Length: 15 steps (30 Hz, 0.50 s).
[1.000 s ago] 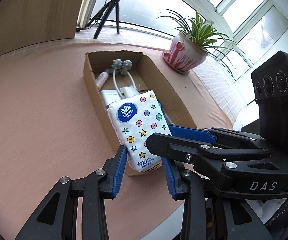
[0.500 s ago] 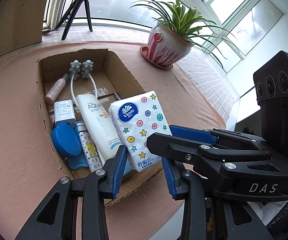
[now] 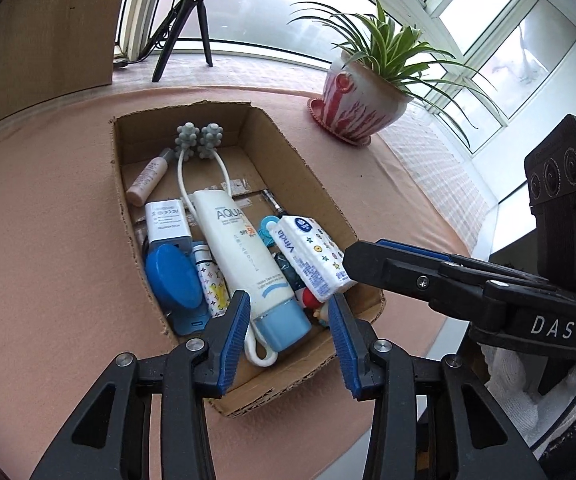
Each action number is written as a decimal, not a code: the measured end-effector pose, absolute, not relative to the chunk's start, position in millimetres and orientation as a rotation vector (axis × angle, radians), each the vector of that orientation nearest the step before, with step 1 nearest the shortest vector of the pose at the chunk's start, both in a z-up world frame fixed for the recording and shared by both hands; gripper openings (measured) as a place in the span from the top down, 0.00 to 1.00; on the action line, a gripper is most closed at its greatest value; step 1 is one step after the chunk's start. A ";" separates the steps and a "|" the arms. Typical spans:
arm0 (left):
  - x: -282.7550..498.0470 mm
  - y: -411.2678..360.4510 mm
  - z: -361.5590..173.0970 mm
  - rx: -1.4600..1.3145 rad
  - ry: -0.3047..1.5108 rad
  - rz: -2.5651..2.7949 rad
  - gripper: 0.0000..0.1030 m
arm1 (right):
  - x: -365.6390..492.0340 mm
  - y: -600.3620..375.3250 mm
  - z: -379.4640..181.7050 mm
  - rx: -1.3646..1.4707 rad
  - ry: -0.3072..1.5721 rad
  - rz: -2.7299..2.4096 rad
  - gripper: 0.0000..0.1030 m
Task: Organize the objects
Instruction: 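Carry the tissue pack into the box and open the grippers, then move the right gripper to the black printed card and grasp it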
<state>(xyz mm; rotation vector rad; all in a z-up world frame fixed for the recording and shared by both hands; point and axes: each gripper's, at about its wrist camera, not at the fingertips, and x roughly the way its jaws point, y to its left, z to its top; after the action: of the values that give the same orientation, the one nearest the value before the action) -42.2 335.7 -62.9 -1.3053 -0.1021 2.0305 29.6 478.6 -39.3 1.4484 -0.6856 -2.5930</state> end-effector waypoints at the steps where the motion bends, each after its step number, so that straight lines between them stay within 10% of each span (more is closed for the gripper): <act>1: -41.1 329.7 -61.9 -1.308 -0.104 2.040 0.54 | 29.4 474.8 -38.1 1.442 -0.681 -2.595 0.57; 15: -26.6 182.9 -58.1 -1.391 -0.234 2.243 0.36 | 10.3 382.5 -27.4 1.385 -0.394 -2.616 0.56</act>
<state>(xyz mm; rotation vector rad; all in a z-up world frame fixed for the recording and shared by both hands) -26.6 182.9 -58.1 -1.3908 -0.2341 2.2432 10.3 382.5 -27.4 1.3851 -0.3942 -2.6161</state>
